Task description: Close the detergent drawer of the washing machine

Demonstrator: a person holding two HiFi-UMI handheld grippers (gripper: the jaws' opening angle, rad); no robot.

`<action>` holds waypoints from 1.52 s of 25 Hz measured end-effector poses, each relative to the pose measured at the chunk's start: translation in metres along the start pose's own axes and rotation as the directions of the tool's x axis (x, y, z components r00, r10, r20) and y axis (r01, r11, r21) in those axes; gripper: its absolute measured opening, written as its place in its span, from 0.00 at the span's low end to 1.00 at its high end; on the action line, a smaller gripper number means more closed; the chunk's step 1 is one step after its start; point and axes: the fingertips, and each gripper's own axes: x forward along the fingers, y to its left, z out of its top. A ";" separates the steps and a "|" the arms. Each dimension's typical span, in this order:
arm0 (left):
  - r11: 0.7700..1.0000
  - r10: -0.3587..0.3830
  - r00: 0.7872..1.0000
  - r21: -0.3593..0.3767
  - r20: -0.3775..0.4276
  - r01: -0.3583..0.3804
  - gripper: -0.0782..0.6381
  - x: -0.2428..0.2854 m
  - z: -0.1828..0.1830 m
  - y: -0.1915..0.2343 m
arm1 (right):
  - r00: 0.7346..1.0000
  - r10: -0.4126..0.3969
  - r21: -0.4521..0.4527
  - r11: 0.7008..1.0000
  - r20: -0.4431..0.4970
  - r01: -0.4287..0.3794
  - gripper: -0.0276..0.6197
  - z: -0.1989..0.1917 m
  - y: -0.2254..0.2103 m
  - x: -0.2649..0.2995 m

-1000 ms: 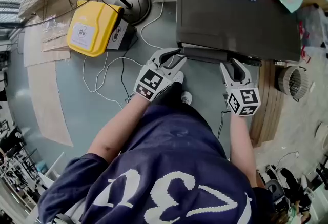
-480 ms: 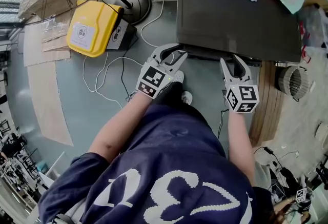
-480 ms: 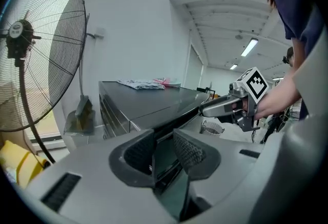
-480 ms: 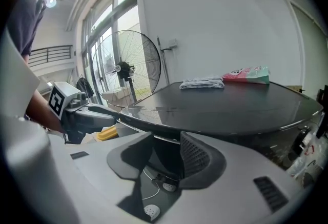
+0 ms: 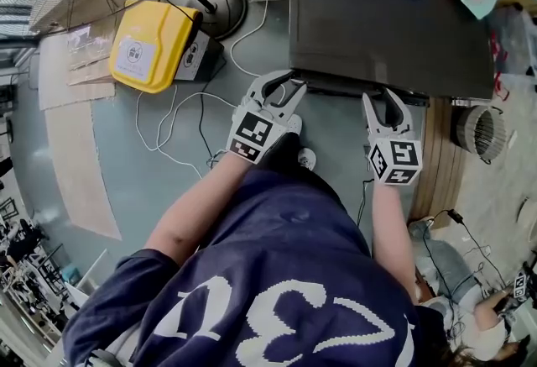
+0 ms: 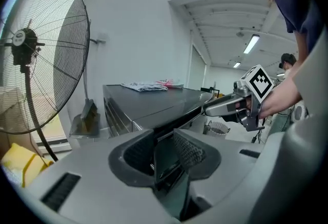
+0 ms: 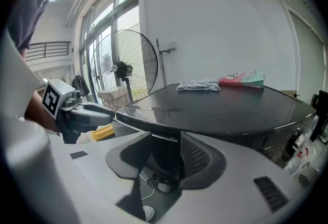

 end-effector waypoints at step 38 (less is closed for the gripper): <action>0.999 0.041 0.998 -0.013 -0.045 -0.042 0.13 0.002 -0.013 -0.003 | 0.997 -0.080 -0.022 0.997 0.012 0.080 0.07 -0.003 0.004 0.001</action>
